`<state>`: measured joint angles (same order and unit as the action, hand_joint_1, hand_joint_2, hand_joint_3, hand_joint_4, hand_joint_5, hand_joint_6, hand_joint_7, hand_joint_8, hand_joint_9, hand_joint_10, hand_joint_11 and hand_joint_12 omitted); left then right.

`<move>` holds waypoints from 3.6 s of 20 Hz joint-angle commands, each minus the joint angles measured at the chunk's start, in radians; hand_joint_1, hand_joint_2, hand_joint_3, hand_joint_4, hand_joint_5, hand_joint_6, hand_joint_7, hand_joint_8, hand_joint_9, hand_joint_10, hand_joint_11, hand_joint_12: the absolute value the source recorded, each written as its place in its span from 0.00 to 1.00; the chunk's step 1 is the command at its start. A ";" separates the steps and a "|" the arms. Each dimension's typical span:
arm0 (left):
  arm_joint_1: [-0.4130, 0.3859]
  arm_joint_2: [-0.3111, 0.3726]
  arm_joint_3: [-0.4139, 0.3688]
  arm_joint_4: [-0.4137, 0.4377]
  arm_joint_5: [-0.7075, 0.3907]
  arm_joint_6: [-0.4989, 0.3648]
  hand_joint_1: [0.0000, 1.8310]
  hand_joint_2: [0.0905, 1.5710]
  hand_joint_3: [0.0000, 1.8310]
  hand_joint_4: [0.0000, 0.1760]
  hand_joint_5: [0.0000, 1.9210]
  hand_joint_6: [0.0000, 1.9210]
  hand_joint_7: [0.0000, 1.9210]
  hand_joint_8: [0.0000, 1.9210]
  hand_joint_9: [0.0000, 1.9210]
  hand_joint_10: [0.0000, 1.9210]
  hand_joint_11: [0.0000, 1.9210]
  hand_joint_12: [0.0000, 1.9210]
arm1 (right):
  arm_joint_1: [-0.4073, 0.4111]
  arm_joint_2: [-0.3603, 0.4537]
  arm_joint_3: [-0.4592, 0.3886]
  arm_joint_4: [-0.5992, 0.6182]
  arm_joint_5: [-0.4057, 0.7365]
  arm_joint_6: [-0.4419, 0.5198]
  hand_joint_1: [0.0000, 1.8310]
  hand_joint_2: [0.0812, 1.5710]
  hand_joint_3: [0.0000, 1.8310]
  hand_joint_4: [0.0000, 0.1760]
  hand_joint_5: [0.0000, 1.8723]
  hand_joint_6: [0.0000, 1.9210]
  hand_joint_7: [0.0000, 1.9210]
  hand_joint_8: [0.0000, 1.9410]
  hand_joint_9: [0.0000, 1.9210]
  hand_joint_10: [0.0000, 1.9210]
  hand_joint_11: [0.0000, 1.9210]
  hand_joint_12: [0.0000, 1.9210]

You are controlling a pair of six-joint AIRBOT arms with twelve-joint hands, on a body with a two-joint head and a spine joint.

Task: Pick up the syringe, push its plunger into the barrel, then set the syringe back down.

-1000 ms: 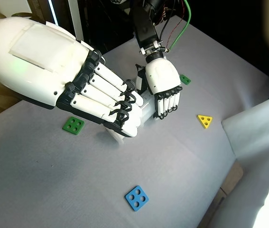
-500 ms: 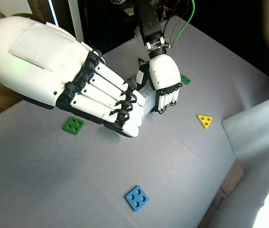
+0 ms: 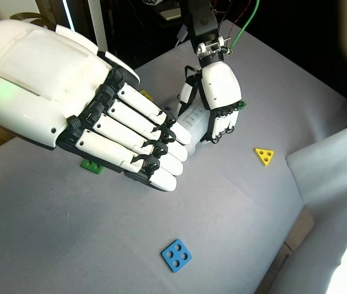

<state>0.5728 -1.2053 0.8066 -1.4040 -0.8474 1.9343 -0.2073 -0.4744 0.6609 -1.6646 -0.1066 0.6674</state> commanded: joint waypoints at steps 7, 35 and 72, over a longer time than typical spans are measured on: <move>-0.064 0.057 -0.027 0.026 0.000 -0.069 0.76 0.67 0.00 0.00 0.52 0.45 0.57 0.42 0.46 0.63 0.31 0.66 | 0.029 0.010 0.002 -0.004 -0.104 0.101 0.00 0.61 0.00 0.00 0.00 0.00 0.00 0.00 0.00 0.00 0.00 0.00; -0.109 0.118 -0.096 0.056 0.062 -0.238 0.76 0.67 0.00 0.00 0.52 0.49 0.60 0.35 0.48 0.60 0.34 0.60 | -0.143 0.087 -0.026 0.446 0.044 0.365 0.00 0.61 0.00 0.00 0.00 0.00 0.00 0.00 0.00 0.00 0.00 0.00; -0.118 0.114 -0.107 0.089 0.053 -0.251 0.76 0.67 0.00 0.00 0.52 0.51 0.58 0.39 0.48 0.59 0.36 0.62 | -0.192 -0.084 -0.027 0.446 0.235 0.620 0.00 0.62 0.00 0.00 0.00 0.00 0.00 0.00 0.00 0.00 0.00 0.00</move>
<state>0.4747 -1.0859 0.7078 -1.4265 -0.8013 1.7145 -0.4137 -0.5419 0.6506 -1.2221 -0.0071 1.2900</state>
